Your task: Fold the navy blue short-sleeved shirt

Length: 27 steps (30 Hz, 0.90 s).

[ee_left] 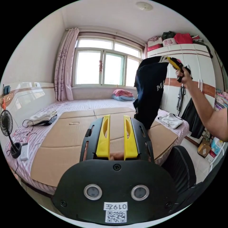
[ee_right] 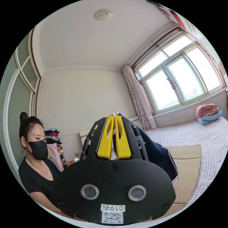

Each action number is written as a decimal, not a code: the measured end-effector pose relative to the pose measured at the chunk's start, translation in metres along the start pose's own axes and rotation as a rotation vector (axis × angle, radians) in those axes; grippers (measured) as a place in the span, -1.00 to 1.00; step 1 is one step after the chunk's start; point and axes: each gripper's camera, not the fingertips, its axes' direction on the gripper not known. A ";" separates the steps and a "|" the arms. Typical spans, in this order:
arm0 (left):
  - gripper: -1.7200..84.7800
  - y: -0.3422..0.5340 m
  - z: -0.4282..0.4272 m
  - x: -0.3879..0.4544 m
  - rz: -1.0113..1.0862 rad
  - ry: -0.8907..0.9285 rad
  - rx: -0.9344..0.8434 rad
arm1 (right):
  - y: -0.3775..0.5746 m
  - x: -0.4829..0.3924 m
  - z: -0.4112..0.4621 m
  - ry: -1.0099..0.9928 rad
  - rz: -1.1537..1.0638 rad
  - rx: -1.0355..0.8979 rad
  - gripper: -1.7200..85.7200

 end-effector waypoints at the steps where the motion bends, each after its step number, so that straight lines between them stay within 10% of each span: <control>1: -0.75 -0.009 -0.005 -0.005 0.008 0.022 0.023 | 0.026 0.001 0.009 -0.104 0.024 0.007 -0.98; 7: -0.69 -0.075 -0.030 -0.042 0.089 0.175 0.143 | 0.161 0.021 0.037 -0.322 0.139 -0.048 -0.98; 13: -0.68 -0.056 0.015 -0.014 0.343 0.329 -0.102 | 0.248 0.062 0.010 -0.298 0.209 -0.069 -0.98; 27: -0.73 -0.026 0.092 0.003 0.233 0.516 -0.203 | 0.342 0.232 -0.070 -0.274 0.312 -0.025 -0.98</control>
